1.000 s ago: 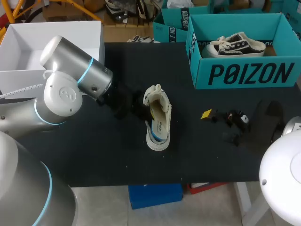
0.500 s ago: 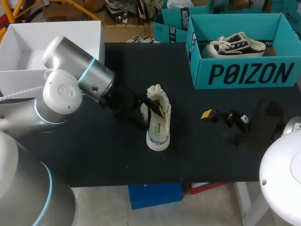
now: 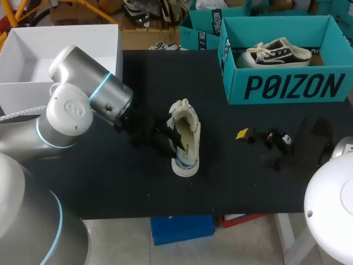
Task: Take the shoe out of the shoebox, open the shoe tongue, remove and reinsert the insole, then place the shoe into the shoebox
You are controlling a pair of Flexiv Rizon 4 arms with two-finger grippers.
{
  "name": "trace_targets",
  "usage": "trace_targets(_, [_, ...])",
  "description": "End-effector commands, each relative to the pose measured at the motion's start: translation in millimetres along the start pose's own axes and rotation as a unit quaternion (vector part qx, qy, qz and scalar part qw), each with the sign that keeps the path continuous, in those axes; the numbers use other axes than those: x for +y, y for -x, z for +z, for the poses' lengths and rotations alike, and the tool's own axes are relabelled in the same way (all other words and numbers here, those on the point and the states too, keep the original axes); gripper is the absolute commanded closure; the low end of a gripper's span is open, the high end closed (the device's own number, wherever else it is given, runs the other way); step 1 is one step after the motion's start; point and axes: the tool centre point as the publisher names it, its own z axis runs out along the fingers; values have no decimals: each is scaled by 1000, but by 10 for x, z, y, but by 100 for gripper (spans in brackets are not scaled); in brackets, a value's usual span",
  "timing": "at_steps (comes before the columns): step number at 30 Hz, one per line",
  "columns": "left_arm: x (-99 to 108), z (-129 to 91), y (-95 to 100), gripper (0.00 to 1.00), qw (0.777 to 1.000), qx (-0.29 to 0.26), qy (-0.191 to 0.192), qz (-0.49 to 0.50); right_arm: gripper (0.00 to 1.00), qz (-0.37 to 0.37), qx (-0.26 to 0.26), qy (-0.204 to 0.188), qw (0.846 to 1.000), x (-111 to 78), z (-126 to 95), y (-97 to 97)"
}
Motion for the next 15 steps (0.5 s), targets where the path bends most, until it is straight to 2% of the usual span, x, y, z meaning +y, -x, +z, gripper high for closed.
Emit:
trace_targets(1, [12,-5,-10,83,1000,4,-2,0,0,5,6,-69,998,14,-21,53])
trace_targets(2, [12,-5,-12,100,1000,5,-4,-1,0,5,6,-69,998,14,-21,53])
trace_targets(10, [31,-4,-38,100,1000,6,-7,-2,0,5,6,-69,998,14,-21,53])
trace_targets(15, [61,-14,-38,100,1000,13,6,6,0,5,6,-69,998,14,-21,53])
